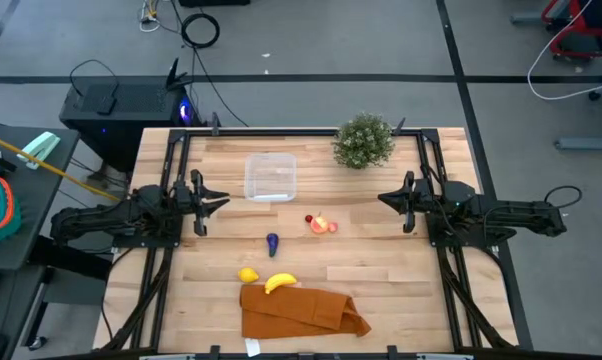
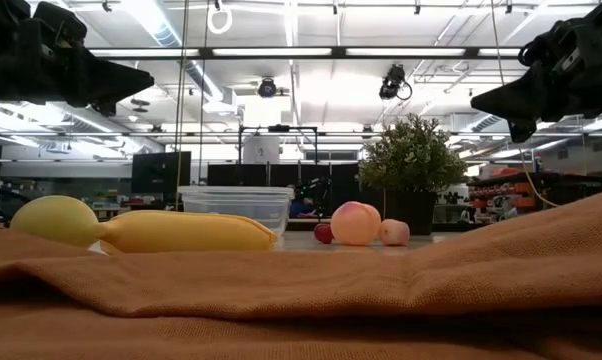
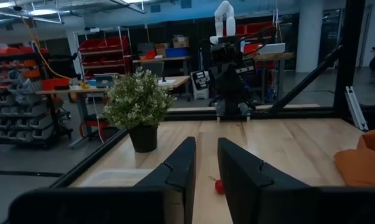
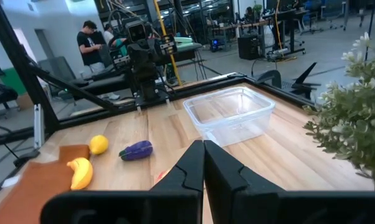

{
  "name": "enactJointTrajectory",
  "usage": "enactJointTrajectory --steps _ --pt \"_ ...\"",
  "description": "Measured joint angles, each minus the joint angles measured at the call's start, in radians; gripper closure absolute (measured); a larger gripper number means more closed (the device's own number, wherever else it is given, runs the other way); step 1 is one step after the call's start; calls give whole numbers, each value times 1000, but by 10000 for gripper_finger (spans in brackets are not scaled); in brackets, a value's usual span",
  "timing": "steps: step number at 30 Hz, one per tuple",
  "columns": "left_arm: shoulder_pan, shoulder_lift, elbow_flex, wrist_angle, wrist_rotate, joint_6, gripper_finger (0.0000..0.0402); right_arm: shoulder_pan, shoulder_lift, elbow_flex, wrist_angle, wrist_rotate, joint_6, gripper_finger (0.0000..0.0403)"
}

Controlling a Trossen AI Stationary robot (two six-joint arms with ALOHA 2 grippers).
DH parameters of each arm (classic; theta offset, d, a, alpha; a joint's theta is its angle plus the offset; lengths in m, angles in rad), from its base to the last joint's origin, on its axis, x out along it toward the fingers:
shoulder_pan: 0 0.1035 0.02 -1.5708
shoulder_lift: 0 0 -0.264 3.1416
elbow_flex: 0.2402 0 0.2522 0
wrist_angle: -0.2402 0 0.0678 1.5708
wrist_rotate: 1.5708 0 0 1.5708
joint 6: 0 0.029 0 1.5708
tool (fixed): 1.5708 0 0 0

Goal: Pick and placing Produce into tupperware
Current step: Put the peach into the container

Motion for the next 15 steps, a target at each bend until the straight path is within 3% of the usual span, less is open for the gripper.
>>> enactJointTrajectory --steps 5,7,11,15 --pt "0 0 0 -1 0 -12 330 0 0 0 0 0 110 388" --pt "0 0 0 2 0 -86 328 0 0 0 0 0 127 388" --pt "0 0 0 22 -84 -490 327 0 0 0 2 0 273 388" --pt "1 0 0 20 -209 -853 326 0 0 0 2 3 577 388"
